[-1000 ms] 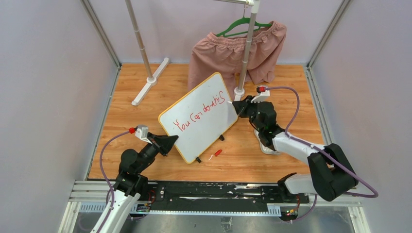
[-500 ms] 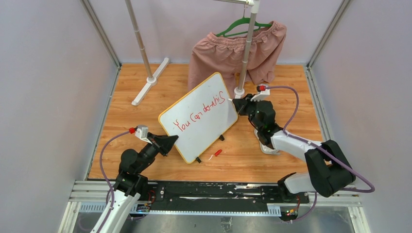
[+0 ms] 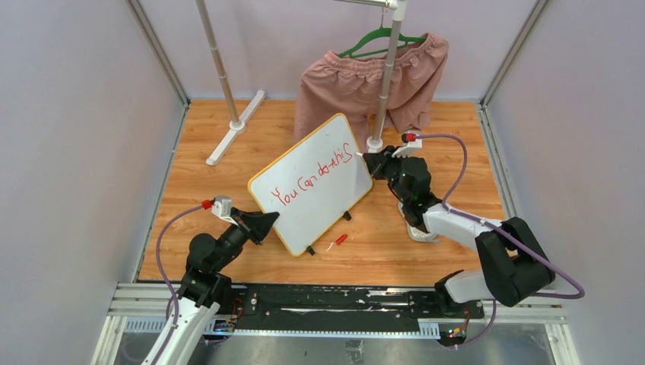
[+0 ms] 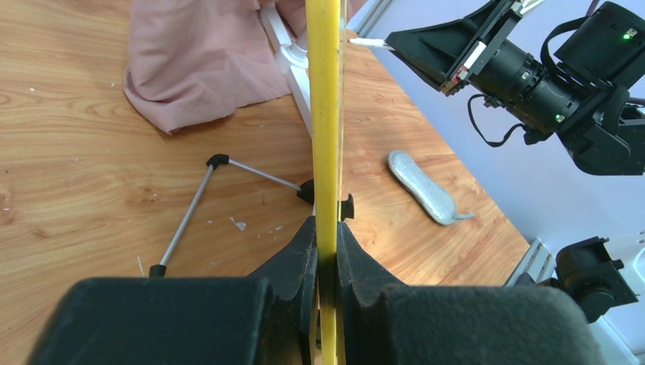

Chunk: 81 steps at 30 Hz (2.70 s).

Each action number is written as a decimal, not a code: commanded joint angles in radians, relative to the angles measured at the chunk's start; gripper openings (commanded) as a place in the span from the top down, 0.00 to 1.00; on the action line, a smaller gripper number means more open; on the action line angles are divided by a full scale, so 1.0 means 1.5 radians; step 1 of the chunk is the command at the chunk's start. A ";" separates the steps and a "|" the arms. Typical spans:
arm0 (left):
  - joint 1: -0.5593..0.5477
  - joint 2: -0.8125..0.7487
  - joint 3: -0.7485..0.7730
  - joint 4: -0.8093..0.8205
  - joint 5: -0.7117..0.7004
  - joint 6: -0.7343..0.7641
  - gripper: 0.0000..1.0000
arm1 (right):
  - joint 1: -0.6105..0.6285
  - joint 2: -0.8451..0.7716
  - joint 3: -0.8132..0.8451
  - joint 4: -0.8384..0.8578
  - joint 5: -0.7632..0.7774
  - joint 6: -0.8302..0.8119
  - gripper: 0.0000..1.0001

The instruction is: Write a sentence on the whiteboard

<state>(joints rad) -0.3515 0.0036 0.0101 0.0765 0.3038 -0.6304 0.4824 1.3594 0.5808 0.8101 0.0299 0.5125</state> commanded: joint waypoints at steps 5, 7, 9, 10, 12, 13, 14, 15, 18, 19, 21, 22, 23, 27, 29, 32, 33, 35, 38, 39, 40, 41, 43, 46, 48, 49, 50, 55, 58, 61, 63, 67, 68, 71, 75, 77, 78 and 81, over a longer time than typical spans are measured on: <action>-0.010 -0.038 -0.052 -0.036 0.019 0.033 1.00 | -0.008 0.027 0.023 0.027 -0.010 0.005 1.00; -0.009 -0.038 -0.052 -0.036 0.019 0.033 1.00 | -0.008 0.034 0.022 0.030 -0.009 0.008 1.00; -0.009 -0.038 -0.052 -0.036 0.019 0.033 1.00 | -0.008 0.039 0.021 0.033 -0.009 0.009 1.00; -0.009 -0.038 -0.052 -0.036 0.019 0.033 1.00 | -0.008 0.040 0.021 0.033 -0.009 0.009 1.00; -0.010 -0.038 -0.052 -0.036 0.018 0.033 1.00 | -0.008 0.043 0.021 0.032 -0.010 0.008 1.00; -0.009 -0.038 -0.052 -0.036 0.018 0.033 1.00 | -0.008 0.044 0.021 0.032 -0.010 0.009 1.00; -0.009 -0.038 -0.052 -0.035 0.018 0.033 1.00 | -0.008 0.045 0.021 0.032 -0.009 0.009 1.00; -0.009 -0.038 -0.052 -0.036 0.018 0.033 1.00 | -0.008 0.047 0.021 0.032 -0.029 0.009 1.00; -0.009 -0.038 -0.052 -0.035 0.018 0.033 1.00 | -0.008 0.048 0.019 0.030 -0.032 0.008 1.00; -0.009 -0.038 -0.052 -0.035 0.018 0.033 1.00 | -0.008 0.047 0.019 0.030 -0.032 0.008 1.00; -0.010 -0.038 -0.052 -0.035 0.018 0.033 1.00 | -0.008 0.045 0.017 0.028 -0.031 0.007 1.00; -0.009 -0.039 -0.052 -0.035 0.018 0.033 1.00 | -0.008 0.044 0.016 0.028 -0.031 0.007 1.00; -0.009 -0.038 -0.052 -0.035 0.018 0.033 1.00 | -0.008 0.043 0.015 0.027 -0.030 0.007 1.00; -0.010 -0.038 -0.052 -0.035 0.016 0.033 1.00 | -0.008 0.032 0.016 0.023 -0.024 0.006 1.00; -0.010 -0.038 -0.052 -0.035 0.016 0.032 1.00 | -0.008 0.020 0.017 0.017 -0.020 0.004 1.00; -0.009 -0.039 -0.052 -0.036 0.015 0.032 1.00 | -0.009 -0.004 0.020 0.004 0.019 -0.004 1.00; -0.009 -0.038 -0.052 -0.036 0.015 0.032 1.00 | -0.010 -0.011 0.020 0.002 0.022 -0.005 1.00; -0.009 -0.038 -0.052 -0.036 0.013 0.033 1.00 | -0.012 -0.027 0.021 -0.002 0.024 -0.007 1.00; -0.010 -0.038 -0.052 -0.036 0.013 0.032 1.00 | -0.013 -0.046 0.024 -0.011 0.021 -0.011 1.00; -0.010 -0.038 -0.052 -0.036 0.013 0.033 1.00 | -0.013 -0.050 0.024 -0.015 0.020 -0.011 1.00; -0.009 -0.038 -0.053 -0.036 0.013 0.033 1.00 | -0.013 -0.053 0.023 -0.015 0.021 -0.011 1.00; -0.009 -0.038 -0.052 -0.036 0.013 0.033 1.00 | -0.013 -0.055 0.022 -0.016 0.022 -0.012 1.00; -0.009 -0.038 -0.052 -0.036 0.014 0.032 1.00 | -0.013 -0.057 0.020 -0.016 0.021 -0.012 1.00; -0.009 -0.038 -0.053 -0.036 0.015 0.032 1.00 | -0.014 -0.056 0.018 -0.015 0.016 -0.010 1.00; -0.009 -0.038 -0.052 -0.036 0.015 0.032 1.00 | -0.013 -0.053 0.016 -0.014 0.015 -0.010 1.00; -0.009 -0.038 -0.052 -0.036 0.015 0.031 1.00 | -0.013 -0.053 0.016 -0.015 0.012 -0.010 1.00; -0.010 -0.037 -0.053 -0.036 0.014 0.032 1.00 | -0.013 -0.049 0.015 -0.015 0.009 -0.010 1.00; -0.009 -0.037 -0.051 -0.039 0.009 0.031 1.00 | -0.012 -0.037 0.010 -0.009 0.004 -0.006 1.00; -0.009 -0.037 -0.050 -0.044 0.005 0.030 1.00 | -0.012 -0.039 0.009 -0.010 0.006 -0.006 1.00; -0.009 -0.036 -0.046 -0.048 -0.004 0.029 1.00 | -0.012 -0.056 0.005 -0.019 0.014 -0.004 1.00; -0.009 -0.034 -0.044 -0.056 -0.011 0.027 0.95 | -0.012 -0.078 -0.001 -0.029 0.020 -0.003 1.00; -0.009 -0.033 -0.039 -0.074 -0.022 0.023 0.82 | -0.012 -0.141 -0.009 -0.071 0.022 -0.008 1.00; -0.010 -0.032 -0.037 -0.078 -0.025 0.023 0.77 | -0.012 -0.158 -0.011 -0.091 0.022 -0.008 1.00; -0.009 -0.031 -0.030 -0.089 -0.031 0.019 0.62 | -0.012 -0.211 -0.020 -0.138 0.018 -0.013 1.00; -0.010 -0.030 -0.019 -0.112 -0.050 0.016 0.51 | -0.012 -0.282 -0.037 -0.194 0.022 -0.023 1.00; -0.009 -0.034 -0.013 -0.125 -0.065 0.011 0.43 | -0.012 -0.312 -0.043 -0.217 0.022 -0.029 1.00; -0.009 -0.039 -0.010 -0.138 -0.073 0.008 0.38 | -0.012 -0.326 -0.043 -0.231 0.022 -0.033 1.00; -0.010 -0.041 0.014 -0.175 -0.096 -0.002 0.23 | -0.011 -0.361 -0.043 -0.268 0.016 -0.039 1.00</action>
<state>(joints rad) -0.3576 0.0048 0.0109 -0.0570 0.2195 -0.6205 0.4770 0.8799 0.5274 0.5064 0.0521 0.4850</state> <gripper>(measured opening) 0.697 0.146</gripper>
